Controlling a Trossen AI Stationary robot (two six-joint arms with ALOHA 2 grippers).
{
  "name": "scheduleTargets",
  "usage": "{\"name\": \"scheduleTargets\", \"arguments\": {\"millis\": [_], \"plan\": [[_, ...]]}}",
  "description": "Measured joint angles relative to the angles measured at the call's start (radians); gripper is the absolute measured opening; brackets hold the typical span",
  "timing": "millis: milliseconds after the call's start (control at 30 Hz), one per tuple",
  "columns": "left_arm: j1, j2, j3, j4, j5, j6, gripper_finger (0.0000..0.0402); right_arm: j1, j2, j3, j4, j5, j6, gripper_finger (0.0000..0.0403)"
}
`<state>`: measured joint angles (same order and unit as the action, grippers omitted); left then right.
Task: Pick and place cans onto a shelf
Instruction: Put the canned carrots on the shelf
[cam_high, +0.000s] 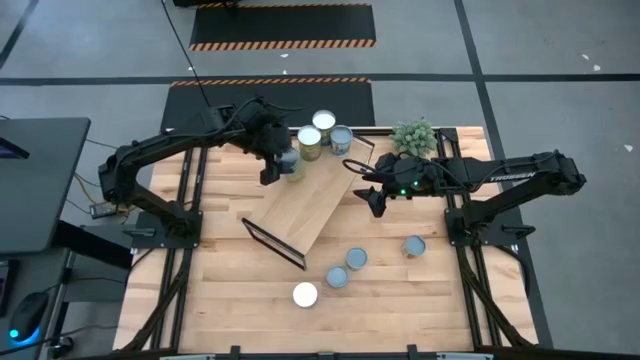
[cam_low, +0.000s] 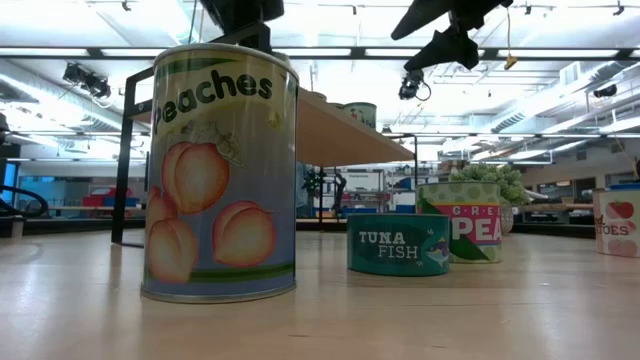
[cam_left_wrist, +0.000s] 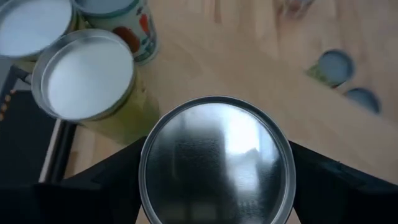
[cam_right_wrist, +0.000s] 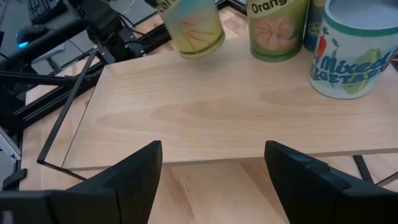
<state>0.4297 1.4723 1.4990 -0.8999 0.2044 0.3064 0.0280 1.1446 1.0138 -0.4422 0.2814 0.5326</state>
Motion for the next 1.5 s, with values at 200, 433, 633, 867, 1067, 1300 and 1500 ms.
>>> {"name": "scheduleTargets", "arguments": {"millis": [200,433,633,867,1067,1300,1500], "plan": [[0.000,0.034,0.000,0.006,-0.054,0.072,0.0320,0.000,0.000,0.000,0.002,-0.011,-0.001,0.0290],[0.004,0.055,-0.002,-0.013,-0.054,0.122,0.0321,0.000,0.000,0.000,0.029,-0.014,-0.003,0.0290],[0.006,0.073,0.000,0.012,-0.048,0.124,0.0329,0.000,0.000,0.000,0.045,-0.014,-0.007,0.0290],[0.005,0.073,0.000,0.020,-0.056,0.091,0.0350,0.000,0.000,0.000,0.052,-0.014,-0.005,0.0290],[0.005,0.073,-0.001,0.041,-0.074,0.071,0.0352,0.000,0.000,0.000,0.062,-0.014,-0.002,0.0290],[0.002,0.072,-0.001,0.057,-0.081,0.071,0.0353,0.000,0.000,0.000,0.067,-0.022,0.017,0.0290],[-0.007,0.058,0.012,0.059,-0.116,0.092,0.0353,0.000,0.000,0.000,0.067,-0.022,0.021,0.0290]]}}
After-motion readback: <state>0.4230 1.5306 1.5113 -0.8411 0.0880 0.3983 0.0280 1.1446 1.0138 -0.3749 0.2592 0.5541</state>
